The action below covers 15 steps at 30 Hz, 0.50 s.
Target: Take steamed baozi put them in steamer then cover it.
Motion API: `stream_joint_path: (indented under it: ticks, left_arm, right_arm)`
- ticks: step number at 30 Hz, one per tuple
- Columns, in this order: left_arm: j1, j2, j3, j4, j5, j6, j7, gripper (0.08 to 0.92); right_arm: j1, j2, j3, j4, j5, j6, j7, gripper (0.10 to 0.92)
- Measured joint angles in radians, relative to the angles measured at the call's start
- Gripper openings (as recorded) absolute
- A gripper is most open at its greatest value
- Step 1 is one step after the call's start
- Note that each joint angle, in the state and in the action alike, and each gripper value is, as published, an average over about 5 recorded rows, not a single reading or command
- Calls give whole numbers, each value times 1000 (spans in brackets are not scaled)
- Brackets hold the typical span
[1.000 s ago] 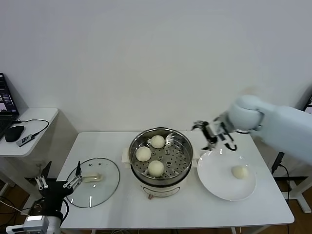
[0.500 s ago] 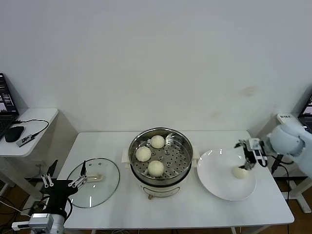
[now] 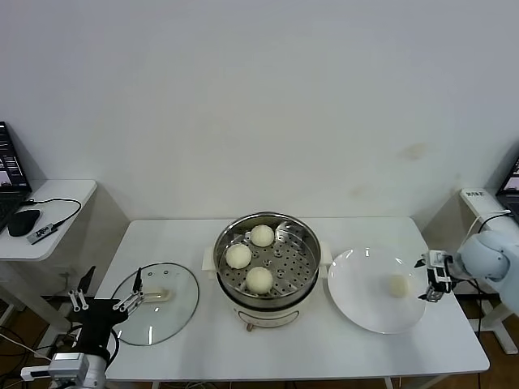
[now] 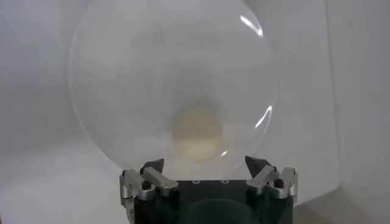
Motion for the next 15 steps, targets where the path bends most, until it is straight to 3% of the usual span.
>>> stream_joint_path:
  ticks: [9, 15]
  left_arm:
    - [-1, -1, -9, 7, -2, 0, 1, 823]
    - [-1, -2, -9, 12, -2, 0, 1, 823]
  right_arm:
    - [2, 81, -2, -88, -28, 5, 6, 809]
    - [12, 128, -11, -130, -38, 5, 1, 758]
